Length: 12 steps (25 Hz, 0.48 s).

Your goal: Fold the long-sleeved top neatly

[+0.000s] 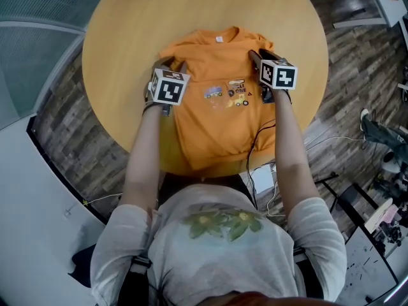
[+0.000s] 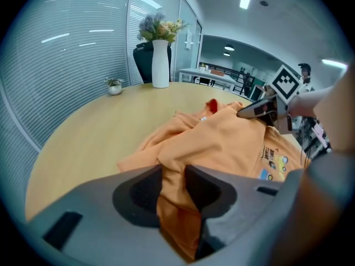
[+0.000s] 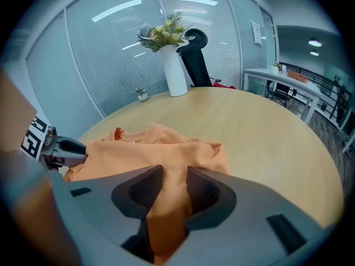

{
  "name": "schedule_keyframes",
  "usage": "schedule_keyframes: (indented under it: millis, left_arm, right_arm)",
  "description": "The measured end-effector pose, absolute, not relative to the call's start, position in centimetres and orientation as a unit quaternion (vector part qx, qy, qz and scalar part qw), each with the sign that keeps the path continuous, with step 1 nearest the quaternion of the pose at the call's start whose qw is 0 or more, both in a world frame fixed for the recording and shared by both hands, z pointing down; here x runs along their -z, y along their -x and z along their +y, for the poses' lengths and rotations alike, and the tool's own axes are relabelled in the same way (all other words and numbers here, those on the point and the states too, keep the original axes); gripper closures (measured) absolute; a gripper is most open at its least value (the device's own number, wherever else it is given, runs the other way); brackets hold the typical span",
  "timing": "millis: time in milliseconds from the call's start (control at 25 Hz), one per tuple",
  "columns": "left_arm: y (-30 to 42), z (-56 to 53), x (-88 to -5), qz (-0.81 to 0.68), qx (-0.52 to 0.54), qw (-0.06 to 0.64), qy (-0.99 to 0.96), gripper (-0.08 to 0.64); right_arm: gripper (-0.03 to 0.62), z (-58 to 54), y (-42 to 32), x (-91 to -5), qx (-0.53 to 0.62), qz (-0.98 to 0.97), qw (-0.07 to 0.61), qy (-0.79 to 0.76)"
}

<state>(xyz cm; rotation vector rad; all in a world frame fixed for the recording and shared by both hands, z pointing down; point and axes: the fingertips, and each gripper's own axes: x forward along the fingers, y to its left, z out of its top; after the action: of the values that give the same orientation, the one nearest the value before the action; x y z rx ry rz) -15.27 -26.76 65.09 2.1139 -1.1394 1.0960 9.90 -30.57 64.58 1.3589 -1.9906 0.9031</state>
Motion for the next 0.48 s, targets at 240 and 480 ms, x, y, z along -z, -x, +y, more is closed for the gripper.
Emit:
schedule_keyframes:
  millis: [240, 480]
  left_arm:
    - [15.09, -27.59, -64.70, -0.443, -0.360, 0.234, -0.787, 0.442]
    - [15.38, -27.95, -64.48, -0.453, -0.330, 0.229, -0.796, 0.440]
  right_arm:
    - [0.439, -30.61, -10.14, -64.39, -0.332, -0.748, 0.270, -0.507]
    - [0.440, -30.90, -10.05, -64.40, -0.327, -0.748, 0.267, -0.513]
